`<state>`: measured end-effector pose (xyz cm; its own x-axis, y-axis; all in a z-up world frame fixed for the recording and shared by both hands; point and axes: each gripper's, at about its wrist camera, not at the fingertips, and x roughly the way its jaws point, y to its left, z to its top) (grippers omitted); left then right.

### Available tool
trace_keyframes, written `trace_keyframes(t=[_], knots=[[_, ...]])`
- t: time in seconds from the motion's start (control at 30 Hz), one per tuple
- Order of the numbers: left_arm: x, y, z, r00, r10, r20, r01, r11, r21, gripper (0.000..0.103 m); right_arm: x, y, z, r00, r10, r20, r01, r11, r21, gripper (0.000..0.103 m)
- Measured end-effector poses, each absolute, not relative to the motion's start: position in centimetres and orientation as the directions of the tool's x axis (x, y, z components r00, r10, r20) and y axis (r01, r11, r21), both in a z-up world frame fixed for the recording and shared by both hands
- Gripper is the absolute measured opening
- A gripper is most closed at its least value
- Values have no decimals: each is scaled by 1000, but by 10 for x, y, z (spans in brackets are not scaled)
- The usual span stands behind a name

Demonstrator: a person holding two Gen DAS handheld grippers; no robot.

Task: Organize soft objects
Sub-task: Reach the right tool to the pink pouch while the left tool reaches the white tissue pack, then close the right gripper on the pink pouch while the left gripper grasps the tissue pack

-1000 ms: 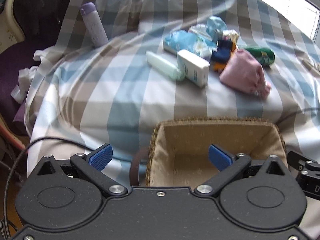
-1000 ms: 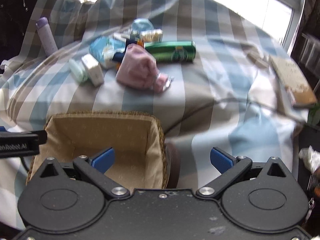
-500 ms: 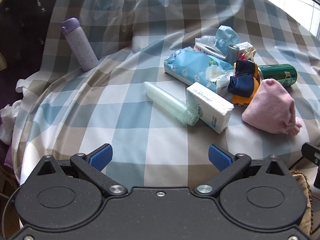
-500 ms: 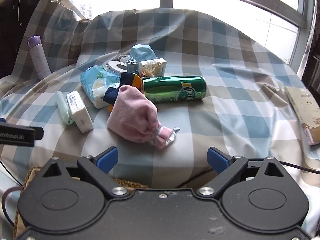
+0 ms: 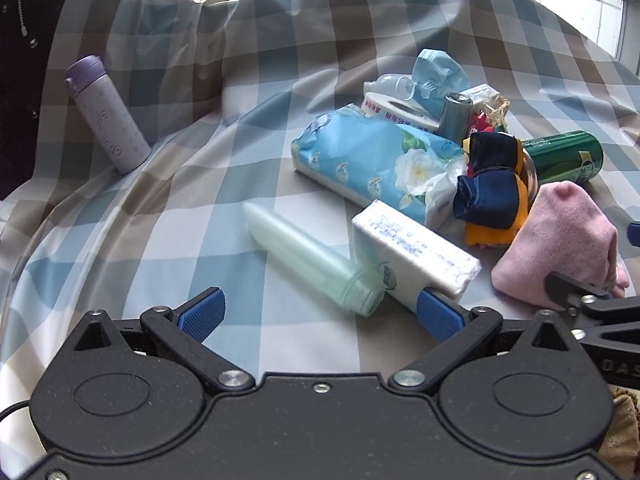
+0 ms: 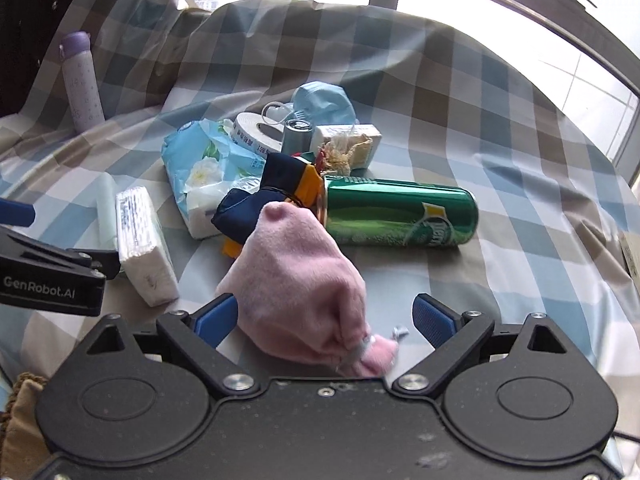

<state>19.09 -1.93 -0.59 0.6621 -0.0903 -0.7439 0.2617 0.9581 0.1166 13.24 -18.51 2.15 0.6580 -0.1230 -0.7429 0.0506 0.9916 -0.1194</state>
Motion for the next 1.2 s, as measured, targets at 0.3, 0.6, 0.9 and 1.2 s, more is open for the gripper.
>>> trace_keyframes(t=[0.3, 0.6, 0.9, 1.2], knots=[[199, -22, -15, 675, -154, -722, 288, 955, 65, 99, 146, -191, 7, 616, -24, -787, -4, 999, -34, 65], [180, -44, -15, 753, -163, -638, 345, 923, 172, 99, 144, -238, 15, 592, -66, -804, 190, 980, 60, 57], [178, -75, -19, 742, -195, -641, 449, 855, 260, 99, 145, -254, 12, 589, -45, -807, 229, 967, 113, 58], [201, -97, -31, 648, -226, -727, 544, 805, 235, 99, 142, -276, 13, 596, -82, -799, 325, 934, 146, 61]])
